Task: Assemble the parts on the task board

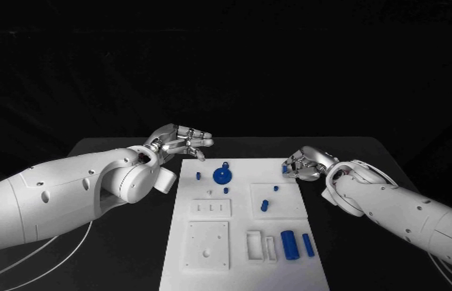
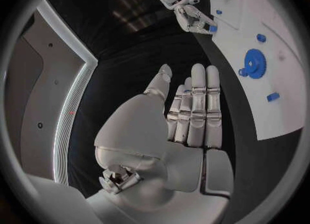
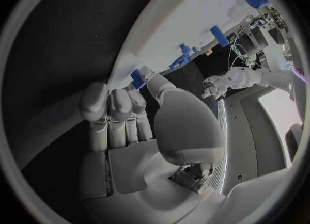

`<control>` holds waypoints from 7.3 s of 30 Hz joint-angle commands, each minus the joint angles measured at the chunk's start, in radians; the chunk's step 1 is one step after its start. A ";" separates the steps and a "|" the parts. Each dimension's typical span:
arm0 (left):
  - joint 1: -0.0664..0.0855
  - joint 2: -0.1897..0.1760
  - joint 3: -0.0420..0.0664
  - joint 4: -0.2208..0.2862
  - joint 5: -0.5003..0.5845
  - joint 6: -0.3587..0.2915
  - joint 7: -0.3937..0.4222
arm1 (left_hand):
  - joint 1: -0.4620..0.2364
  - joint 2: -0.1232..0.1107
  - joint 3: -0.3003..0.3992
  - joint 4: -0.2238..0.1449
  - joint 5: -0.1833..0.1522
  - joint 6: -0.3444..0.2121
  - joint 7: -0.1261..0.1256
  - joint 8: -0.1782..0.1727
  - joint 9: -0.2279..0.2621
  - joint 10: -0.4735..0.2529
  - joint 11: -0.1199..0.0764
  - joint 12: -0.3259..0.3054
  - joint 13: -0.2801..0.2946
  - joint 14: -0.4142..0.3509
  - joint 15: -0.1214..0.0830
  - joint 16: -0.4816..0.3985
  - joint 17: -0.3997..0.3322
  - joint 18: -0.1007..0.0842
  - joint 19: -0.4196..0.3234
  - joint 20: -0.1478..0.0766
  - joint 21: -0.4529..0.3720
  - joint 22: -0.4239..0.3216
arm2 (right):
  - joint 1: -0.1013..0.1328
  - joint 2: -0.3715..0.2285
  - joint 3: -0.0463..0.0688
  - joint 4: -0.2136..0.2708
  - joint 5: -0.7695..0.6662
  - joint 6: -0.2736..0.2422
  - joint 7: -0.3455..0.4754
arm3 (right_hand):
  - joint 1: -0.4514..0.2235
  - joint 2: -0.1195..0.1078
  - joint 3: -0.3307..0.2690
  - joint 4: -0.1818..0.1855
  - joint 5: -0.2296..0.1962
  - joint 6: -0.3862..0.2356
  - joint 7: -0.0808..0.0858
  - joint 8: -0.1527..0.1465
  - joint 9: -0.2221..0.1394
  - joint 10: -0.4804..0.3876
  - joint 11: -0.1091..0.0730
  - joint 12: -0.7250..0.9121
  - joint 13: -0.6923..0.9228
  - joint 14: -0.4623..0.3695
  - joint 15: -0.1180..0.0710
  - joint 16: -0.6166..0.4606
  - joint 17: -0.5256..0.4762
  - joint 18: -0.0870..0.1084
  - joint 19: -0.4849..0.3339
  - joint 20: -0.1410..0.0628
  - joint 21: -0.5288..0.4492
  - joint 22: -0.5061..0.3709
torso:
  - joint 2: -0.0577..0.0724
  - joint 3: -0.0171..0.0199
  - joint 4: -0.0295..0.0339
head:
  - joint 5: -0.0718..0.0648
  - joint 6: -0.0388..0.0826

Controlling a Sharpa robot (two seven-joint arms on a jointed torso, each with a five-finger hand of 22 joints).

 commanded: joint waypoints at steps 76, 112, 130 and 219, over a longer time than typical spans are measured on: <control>0.046 0.249 -0.011 -0.113 -0.357 0.153 -0.648 | -0.264 -0.056 0.018 0.245 0.015 0.176 -0.122 0.002 0.619 0.280 -0.133 0.262 0.247 0.062 -0.112 0.462 0.311 -0.026 0.078 -0.112 0.145 0.465 | 0.041 0.083 -0.028 0.409 -0.226 0.055 -0.342 | -0.009 -0.021 0.082 0.037 -0.070 -0.014 0.006 0.003 0.001 0.002 -0.006 -0.002 0.007 0.002 -0.006 0.005 0.013 -0.006 0.007 -0.002 0.007 0.122 | -0.048 0.0048 0.0004 | 0.019 -0.030; 0.043 0.247 -0.012 -0.110 -0.338 0.107 -0.606 | -0.144 0.107 0.117 0.009 0.294 0.194 -0.138 0.003 0.720 0.299 -0.138 0.222 0.213 0.065 -0.118 0.450 0.303 -0.031 0.097 -0.118 0.074 0.555 | 0.039 0.080 -0.036 0.401 -0.226 0.059 -0.344 | -0.012 -0.023 0.071 0.038 -0.064 -0.017 0.006 0.003 0.001 0.000 -0.005 -0.005 0.005 0.001 -0.005 0.001 0.010 -0.006 0.007 -0.002 0.003 0.122 | -0.048 0.0065 -0.0009 | 0.019 -0.036; 0.042 0.237 -0.019 -0.111 -0.339 0.082 -0.622 | -0.202 0.086 0.147 -0.035 0.360 0.262 -0.159 0.011 0.765 0.305 -0.147 0.313 0.246 0.095 -0.136 0.478 0.335 -0.043 0.128 -0.137 0.071 0.604 | 0.033 0.030 -0.038 0.423 -0.201 -0.010 -0.328 | 0.046 -0.096 -0.270 0.188 -0.053 -0.294 0.049 -0.001 -0.008 -0.059 0.026 -0.081 -0.077 -0.015 0.020 -0.042 -0.030 0.011 0.003 0.025 -0.081 0.110 | -0.048 0.0086 -0.0010 | 0.024 -0.030; -0.082 0.127 -0.093 0.053 -0.769 0.011 -0.775 | -0.316 0.052 0.211 -0.148 0.598 0.326 -0.196 0.116 0.819 0.306 -0.184 0.607 0.277 0.185 -0.162 0.736 0.600 -0.042 0.221 -0.160 0.051 0.877 | 0.031 -0.115 0.150 0.378 -0.028 -0.034 -0.335 | 0.042 -0.089 -0.262 0.220 0.133 -0.295 0.049 -0.002 -0.008 -0.075 0.024 -0.102 -0.126 -0.020 0.019 -0.054 -0.047 0.012 0.003 0.023 -0.125 0.104 | -0.047 0.0142 0.0008 | 0.040 -0.112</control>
